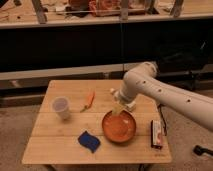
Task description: Move the arm in a circular motion
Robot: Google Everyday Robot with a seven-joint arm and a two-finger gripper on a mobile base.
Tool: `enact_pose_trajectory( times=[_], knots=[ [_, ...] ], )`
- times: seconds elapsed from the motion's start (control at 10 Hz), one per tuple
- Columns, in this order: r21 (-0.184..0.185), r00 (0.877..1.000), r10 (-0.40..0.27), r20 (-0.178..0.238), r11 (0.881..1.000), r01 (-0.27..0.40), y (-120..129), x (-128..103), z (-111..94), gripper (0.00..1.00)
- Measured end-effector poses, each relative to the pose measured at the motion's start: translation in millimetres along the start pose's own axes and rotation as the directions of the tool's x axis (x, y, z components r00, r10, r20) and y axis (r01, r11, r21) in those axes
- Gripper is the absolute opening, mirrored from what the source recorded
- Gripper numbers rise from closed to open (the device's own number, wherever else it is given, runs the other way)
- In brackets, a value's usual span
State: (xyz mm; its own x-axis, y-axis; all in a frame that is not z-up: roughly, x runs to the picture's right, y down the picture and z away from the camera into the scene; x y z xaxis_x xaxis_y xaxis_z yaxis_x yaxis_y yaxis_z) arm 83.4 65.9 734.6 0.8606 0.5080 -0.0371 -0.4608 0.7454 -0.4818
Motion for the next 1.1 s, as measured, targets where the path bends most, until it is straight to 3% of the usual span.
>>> enact_pose_trajectory(
  times=[0.5,1.1],
  knots=[
    [0.002,0.999,0.037,0.0,0.999,-0.037,0.9,8.5,-1.9,0.8],
    [0.01,0.999,0.051,0.007,0.999,-0.051,6.9,-10.3,-0.8,0.8]
  ],
)
